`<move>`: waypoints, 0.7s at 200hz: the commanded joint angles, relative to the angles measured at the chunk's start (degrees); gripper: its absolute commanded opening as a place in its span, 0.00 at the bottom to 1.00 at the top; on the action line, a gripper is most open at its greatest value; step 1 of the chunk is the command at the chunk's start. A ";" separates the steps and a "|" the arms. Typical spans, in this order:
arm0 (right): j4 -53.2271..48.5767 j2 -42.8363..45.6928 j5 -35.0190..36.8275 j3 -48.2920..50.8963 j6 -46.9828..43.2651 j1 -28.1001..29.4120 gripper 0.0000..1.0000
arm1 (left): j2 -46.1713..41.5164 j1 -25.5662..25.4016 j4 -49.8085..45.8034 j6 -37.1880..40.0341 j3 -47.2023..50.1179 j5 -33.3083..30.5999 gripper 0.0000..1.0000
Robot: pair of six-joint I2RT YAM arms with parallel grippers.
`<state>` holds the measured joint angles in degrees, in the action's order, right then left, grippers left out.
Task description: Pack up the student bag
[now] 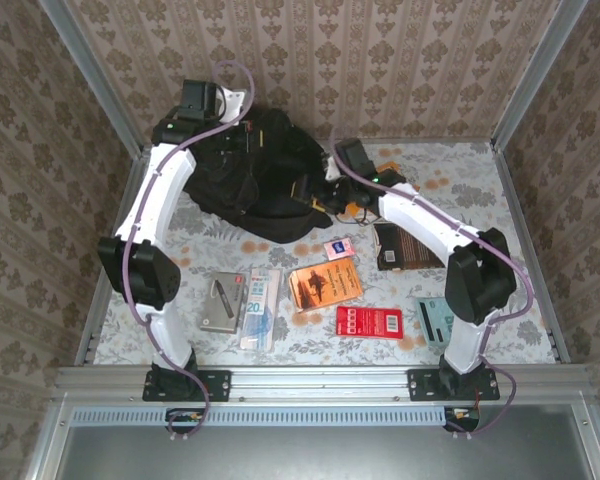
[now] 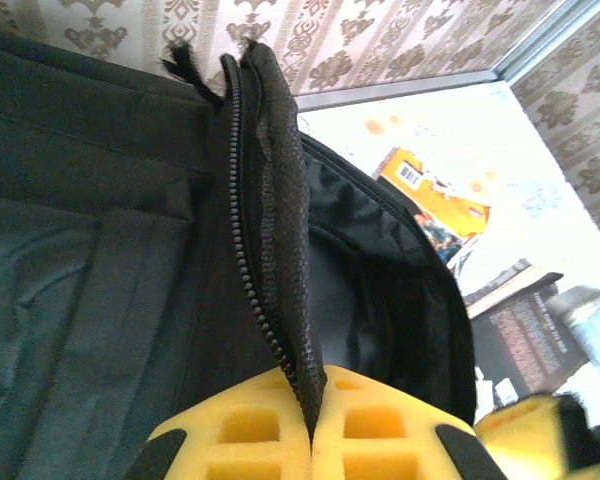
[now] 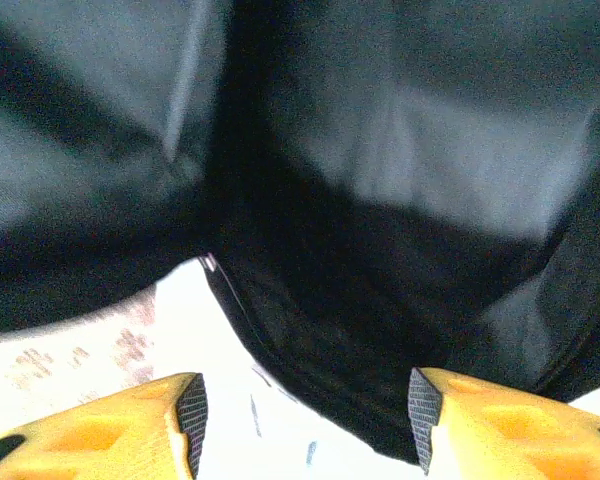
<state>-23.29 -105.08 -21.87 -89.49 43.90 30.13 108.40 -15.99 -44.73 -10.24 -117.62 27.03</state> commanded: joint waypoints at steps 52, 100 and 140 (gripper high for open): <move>-3.40 -0.71 3.22 -4.03 -5.33 0.29 0.59 | 3.13 -0.34 2.26 -6.17 0.22 11.91 0.03; 15.35 -13.19 -11.37 -7.67 13.82 -4.62 0.10 | 5.54 -2.00 0.72 -4.34 1.13 10.31 0.07; 26.87 -20.29 -15.74 -12.89 23.78 -2.62 0.04 | 7.51 -3.40 -1.72 -2.58 -0.22 6.95 0.24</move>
<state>-6.66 -123.02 -31.33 -98.96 57.93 25.50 114.87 -18.48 -44.69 -14.50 -116.53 35.33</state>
